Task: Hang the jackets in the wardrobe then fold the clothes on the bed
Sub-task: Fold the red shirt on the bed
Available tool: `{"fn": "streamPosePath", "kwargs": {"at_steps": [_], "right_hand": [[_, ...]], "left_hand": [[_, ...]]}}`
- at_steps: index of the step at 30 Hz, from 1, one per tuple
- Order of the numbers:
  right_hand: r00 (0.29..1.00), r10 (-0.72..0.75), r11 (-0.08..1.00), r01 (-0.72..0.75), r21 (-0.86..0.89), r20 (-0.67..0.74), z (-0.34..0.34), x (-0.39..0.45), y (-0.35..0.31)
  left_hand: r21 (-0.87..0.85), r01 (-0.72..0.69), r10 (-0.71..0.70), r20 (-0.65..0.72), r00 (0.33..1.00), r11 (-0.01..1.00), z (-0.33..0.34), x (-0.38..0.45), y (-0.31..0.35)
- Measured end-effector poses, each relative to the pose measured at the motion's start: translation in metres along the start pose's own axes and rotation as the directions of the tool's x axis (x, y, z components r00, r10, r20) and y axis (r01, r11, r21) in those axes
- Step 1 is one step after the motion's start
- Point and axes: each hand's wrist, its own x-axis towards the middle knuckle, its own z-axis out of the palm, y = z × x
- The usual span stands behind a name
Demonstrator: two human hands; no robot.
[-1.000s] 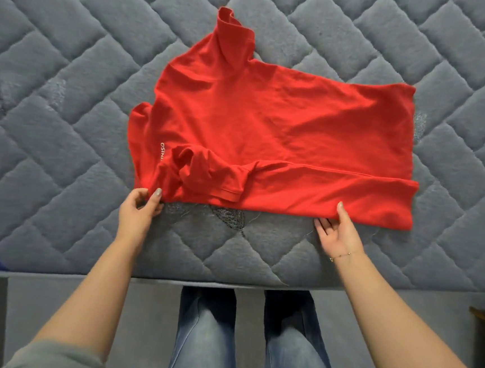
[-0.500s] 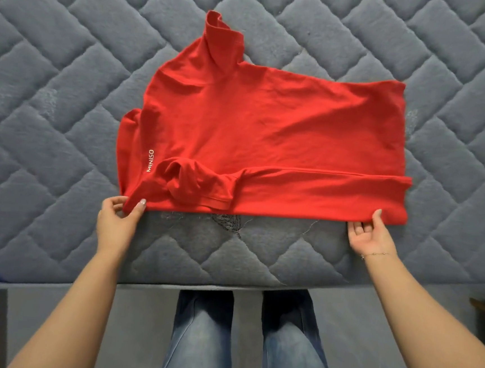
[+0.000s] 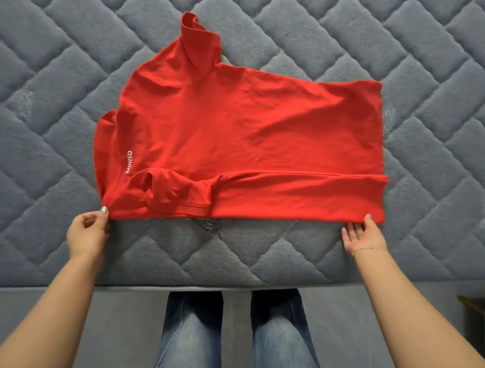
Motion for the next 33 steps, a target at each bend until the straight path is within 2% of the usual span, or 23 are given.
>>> {"fn": "streamPosePath", "kwargs": {"at_steps": [2,3,4,5,6,8,9,11,13,15,17,19,22,24,26,29,31,33], "right_hand": [[0.981,-0.165,0.976,0.147,-0.160,-0.103,0.007,-0.016,0.023],[0.924,-0.351,0.918,0.308,-0.250,-0.150,0.011,-0.027,0.032],[0.814,-0.569,0.785,0.497,-0.370,-0.114,0.014,-0.036,0.039],[0.695,-0.719,0.599,0.639,-0.482,0.027,0.017,-0.040,0.043],[0.588,-0.784,0.403,0.725,-0.558,0.199,0.021,-0.042,0.043],[0.441,-0.730,0.046,0.794,-0.607,0.522,0.037,-0.041,0.034],[0.408,-0.658,-0.105,0.782,-0.614,0.633,0.047,-0.038,0.029],[0.415,-0.504,-0.350,0.704,-0.618,0.758,0.066,-0.027,0.018],[0.450,-0.402,-0.497,0.624,-0.603,0.798,0.080,-0.017,0.006],[0.431,-0.376,-0.565,0.595,-0.572,0.820,0.090,-0.013,-0.006],[0.388,-0.405,-0.559,0.611,-0.560,0.828,0.098,-0.011,-0.018],[0.376,-0.437,-0.530,0.627,-0.572,0.817,0.105,-0.010,-0.025],[0.452,-0.432,-0.476,0.621,-0.623,0.781,0.113,-0.021,-0.014],[0.471,-0.422,-0.393,0.675,-0.624,0.775,0.116,-0.038,0.013],[0.527,-0.366,-0.266,0.730,-0.629,0.767,0.119,-0.060,0.053],[0.660,-0.138,-0.094,0.734,-0.673,0.739,0.131,-0.083,0.121],[0.713,-0.110,0.109,0.702,-0.704,0.693,0.141,-0.092,0.158],[0.757,-0.185,0.356,0.646,-0.675,0.626,0.151,-0.097,0.182]], "left_hand": [[0.225,-0.161,0.177,-0.053,0.983,0.961,-0.006,0.002,0.003],[0.284,-0.261,0.284,-0.039,0.958,0.922,-0.006,0.000,0.007],[0.315,-0.357,0.375,0.004,0.927,0.879,-0.006,-0.002,0.012],[0.328,-0.442,0.447,0.064,0.892,0.835,-0.002,-0.004,0.018],[0.333,-0.510,0.498,0.128,0.858,0.793,0.003,-0.005,0.024],[0.312,-0.571,0.514,0.251,0.820,0.759,0.017,-0.002,0.036],[0.292,-0.559,0.479,0.302,0.824,0.776,0.025,0.000,0.041],[0.344,-0.497,0.385,0.345,0.856,0.797,0.039,0.004,0.048],[0.451,-0.475,0.346,0.340,0.874,0.756,0.047,0.011,0.051],[0.382,-0.476,0.357,0.343,0.869,0.792,0.049,0.018,0.055],[0.237,-0.472,0.394,0.310,0.865,0.849,0.048,0.027,0.057],[0.178,-0.457,0.406,0.261,0.876,0.871,0.046,0.035,0.059],[0.189,-0.428,0.374,0.267,0.888,0.884,0.045,0.038,0.058],[0.258,-0.469,0.429,0.198,0.881,0.844,0.043,0.034,0.056],[0.263,-0.488,0.471,0.130,0.873,0.832,0.040,0.024,0.054],[0.261,-0.382,0.317,0.257,0.913,0.887,0.048,0.007,0.049],[0.320,-0.363,0.243,0.358,0.901,0.875,0.057,0.001,0.046],[0.314,-0.408,0.273,0.395,0.877,0.857,0.064,0.002,0.048]]}}
